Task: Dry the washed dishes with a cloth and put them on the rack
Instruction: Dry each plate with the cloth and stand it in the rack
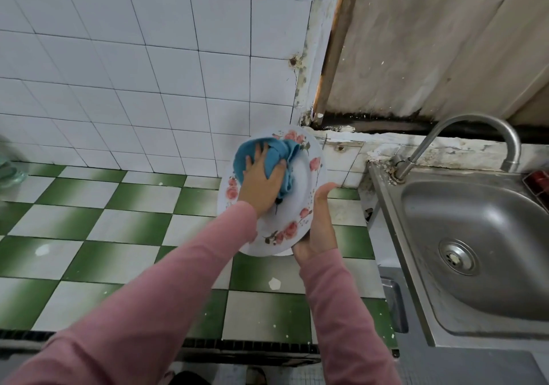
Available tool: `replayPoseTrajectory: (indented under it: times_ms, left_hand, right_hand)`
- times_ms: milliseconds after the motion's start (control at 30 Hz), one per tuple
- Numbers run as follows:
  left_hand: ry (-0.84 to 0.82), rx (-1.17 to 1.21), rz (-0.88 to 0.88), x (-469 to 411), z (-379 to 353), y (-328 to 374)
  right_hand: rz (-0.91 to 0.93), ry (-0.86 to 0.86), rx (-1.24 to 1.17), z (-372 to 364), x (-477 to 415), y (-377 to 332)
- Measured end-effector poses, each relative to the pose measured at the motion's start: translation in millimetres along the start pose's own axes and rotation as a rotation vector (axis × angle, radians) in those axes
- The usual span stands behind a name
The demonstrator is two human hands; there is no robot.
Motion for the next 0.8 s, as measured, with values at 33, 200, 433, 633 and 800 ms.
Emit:
replayPoseTrajectory:
  times_ms: [33, 200, 433, 633, 800]
  left_hand:
    - [-0.039, -0.022, 0.001, 2.2, -2.0, 0.1]
    - [-0.289, -0.155, -0.369, 47.7, -27.3, 11.4]
    - [-0.068, -0.009, -0.102, 2.0, -0.2, 1.6]
    - [-0.276, 0.066, -0.353, 57.0, -26.1, 7.1]
    - [-0.157, -0.045, -0.332, 28.8, -2.6, 17.4]
  right_hand:
    - [0.012, 0.008, 0.006, -1.7, -1.1, -0.5]
    - [0.072, 0.105, -0.068, 5.7, -9.1, -2.1]
    - [0.011, 0.065, 0.155, 2.9, -8.4, 8.0]
    - [0.097, 0.069, 0.019, 5.6, -12.5, -4.6]
    - [0.031, 0.124, 0.199, 3.8, -14.4, 2.3]
Point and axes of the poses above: each hand's wrist, its own x-axis away from the middle knuckle, its own z-axis out of the back of the hand, y = z × x, the point moved 4 cm from there along -x, towards the middle knuckle, and after that the axes turned 1 degree about y, right-handed, at the moved point
